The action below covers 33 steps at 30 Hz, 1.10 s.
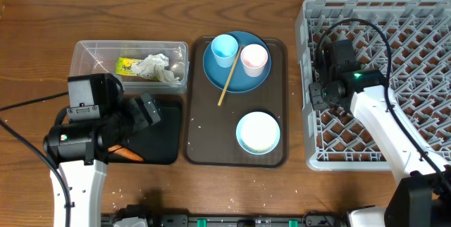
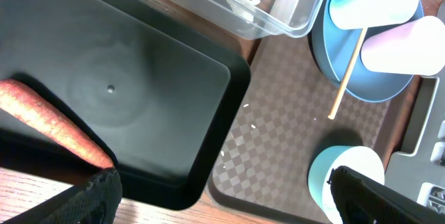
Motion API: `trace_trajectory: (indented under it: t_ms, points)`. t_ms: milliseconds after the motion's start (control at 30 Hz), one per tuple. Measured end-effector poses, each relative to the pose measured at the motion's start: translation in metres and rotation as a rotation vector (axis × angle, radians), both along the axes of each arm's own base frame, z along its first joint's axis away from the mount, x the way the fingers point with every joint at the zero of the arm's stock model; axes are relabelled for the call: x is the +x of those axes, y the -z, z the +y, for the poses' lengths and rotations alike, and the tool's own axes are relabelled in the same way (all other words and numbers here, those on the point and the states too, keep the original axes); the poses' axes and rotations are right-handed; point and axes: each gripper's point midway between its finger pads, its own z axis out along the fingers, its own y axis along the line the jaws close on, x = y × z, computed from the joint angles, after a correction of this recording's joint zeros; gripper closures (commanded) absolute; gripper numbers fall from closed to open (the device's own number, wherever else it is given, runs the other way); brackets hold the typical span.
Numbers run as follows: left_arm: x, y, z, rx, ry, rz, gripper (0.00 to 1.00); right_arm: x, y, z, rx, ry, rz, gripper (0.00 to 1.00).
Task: Sort waste into correct bins and load items into the dishwasher rack
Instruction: 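Lift one chopstick and carry it right into the dish rack, then return the right gripper to the remaining chopstick and grasp it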
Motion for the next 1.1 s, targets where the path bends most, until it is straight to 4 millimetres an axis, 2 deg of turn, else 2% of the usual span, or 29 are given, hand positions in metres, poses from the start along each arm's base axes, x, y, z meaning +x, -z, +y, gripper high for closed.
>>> trace_trajectory:
  t_ms: [133,200,333,433,633,833,1100]
  points:
    - [0.000,0.000,0.000,0.000,0.000,0.000,0.02,-0.002,-0.002,0.009,0.063,0.027,0.009,0.69]
    - [0.000,0.000,0.000,0.000,0.000,0.000,0.02,0.003,-0.011,0.016,0.129,0.032,-0.018,0.70]
    - [0.000,0.000,0.000,0.000,0.000,0.000,0.02,0.022,-0.048,0.059,0.394,-0.004,-0.122,0.73]
    - [0.000,0.000,0.000,0.000,0.000,0.000,0.02,0.026,-0.070,0.085,0.573,0.021,-0.136,0.78]
    - [0.000,0.000,0.000,0.000,0.000,0.000,0.02,0.019,-0.082,0.126,0.723,0.094,-0.086,0.81]
    - [0.000,0.000,0.000,0.000,0.000,0.000,0.02,0.012,-0.072,0.175,0.728,0.107,-0.065,0.81]
    - [0.000,0.000,0.000,0.000,0.000,-0.001,0.02,0.009,-0.024,0.217,0.629,0.227,-0.055,0.75]
